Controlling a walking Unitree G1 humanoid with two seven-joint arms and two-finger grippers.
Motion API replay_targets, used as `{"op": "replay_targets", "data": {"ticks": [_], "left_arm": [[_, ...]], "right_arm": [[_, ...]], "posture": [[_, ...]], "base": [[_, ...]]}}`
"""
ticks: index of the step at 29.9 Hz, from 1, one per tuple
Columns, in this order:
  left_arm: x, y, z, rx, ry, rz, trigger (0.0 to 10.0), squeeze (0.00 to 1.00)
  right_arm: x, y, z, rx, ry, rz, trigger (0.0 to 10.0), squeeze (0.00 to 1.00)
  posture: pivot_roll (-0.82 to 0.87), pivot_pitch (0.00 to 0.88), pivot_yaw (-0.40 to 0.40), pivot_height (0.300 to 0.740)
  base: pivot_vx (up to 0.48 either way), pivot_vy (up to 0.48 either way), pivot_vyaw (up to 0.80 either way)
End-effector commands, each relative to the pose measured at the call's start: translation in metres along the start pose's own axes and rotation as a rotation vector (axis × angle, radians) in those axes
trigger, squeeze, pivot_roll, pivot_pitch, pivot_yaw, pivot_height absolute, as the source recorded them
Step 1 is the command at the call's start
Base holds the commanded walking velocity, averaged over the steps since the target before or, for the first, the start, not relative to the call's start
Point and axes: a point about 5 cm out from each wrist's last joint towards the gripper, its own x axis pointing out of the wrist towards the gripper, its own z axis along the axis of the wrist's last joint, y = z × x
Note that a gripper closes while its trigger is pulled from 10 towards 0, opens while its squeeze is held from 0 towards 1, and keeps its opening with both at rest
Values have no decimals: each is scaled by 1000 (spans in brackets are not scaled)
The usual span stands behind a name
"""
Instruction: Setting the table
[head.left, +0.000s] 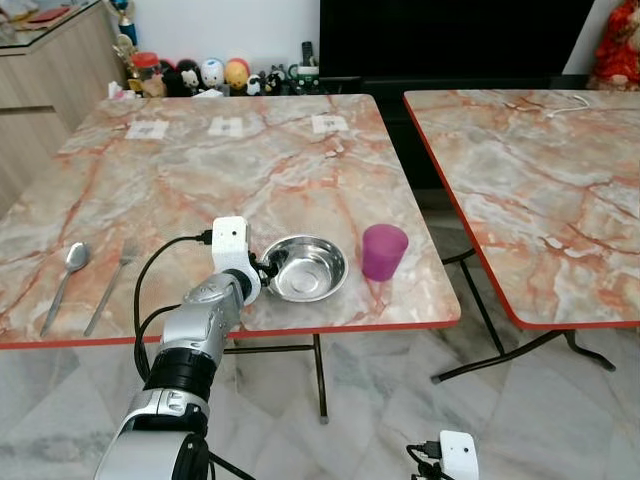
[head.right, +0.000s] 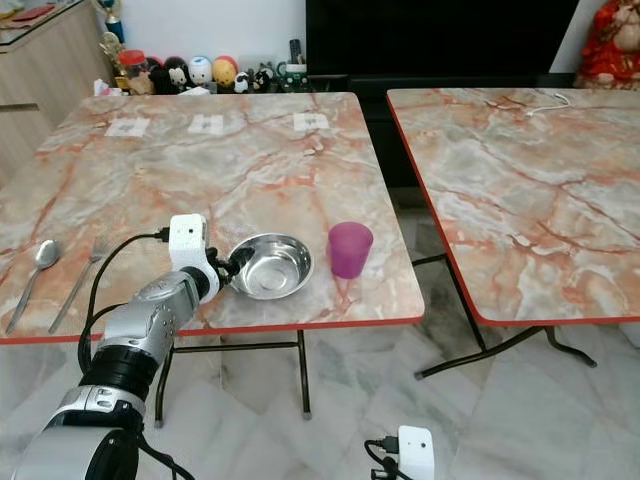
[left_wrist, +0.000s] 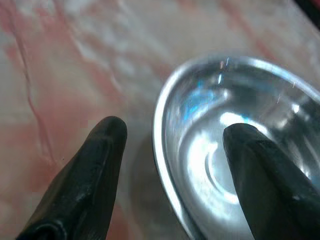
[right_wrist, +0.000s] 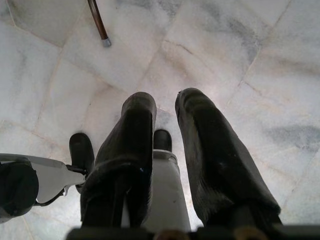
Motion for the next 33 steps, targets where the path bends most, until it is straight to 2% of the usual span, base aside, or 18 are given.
{"op": "replay_targets", "data": {"ticks": [1, 7, 22, 23, 24, 25, 33], "left_arm": [[1, 2, 7, 20, 3, 10, 10000, 0], [4, 2, 10, 12, 14, 25, 10000, 0], [6, 1, 2, 17, 63, 18, 10000, 0], [6, 0, 1, 12, 63, 16, 3294, 0], [6, 0, 1, 9, 62, 14, 3294, 0], [6, -1, 1, 5, 61, 12, 0, 0], [6, -2, 1, 6, 64, 7, 0, 0]], "right_arm": [[-1, -1, -3, 7, 11, -7, 10000, 0], [-1, -1, -3, 3, 14, -6, 10000, 0], [-1, 0, -5, -1, 17, -2, 10000, 0], [-1, 0, -5, -2, 17, -2, 10000, 0], [-1, 0, -5, -2, 17, -2, 10000, 0], [-1, 0, -5, -3, 17, -1, 10000, 0], [-1, 0, -5, -1, 16, -4, 10000, 0]], "posture": [[108, 10, -10, 740], [104, 0, -5, 740], [102, 0, -2, 740], [102, 0, -2, 740], [102, 0, -2, 740], [102, 0, -2, 740], [99, 0, -3, 740]], "base": [[0, 0, 0], [0, 0, 0], [0, 0, 0], [0, 0, 0], [0, 0, 0], [0, 0, 0], [0, 0, 0]]}}
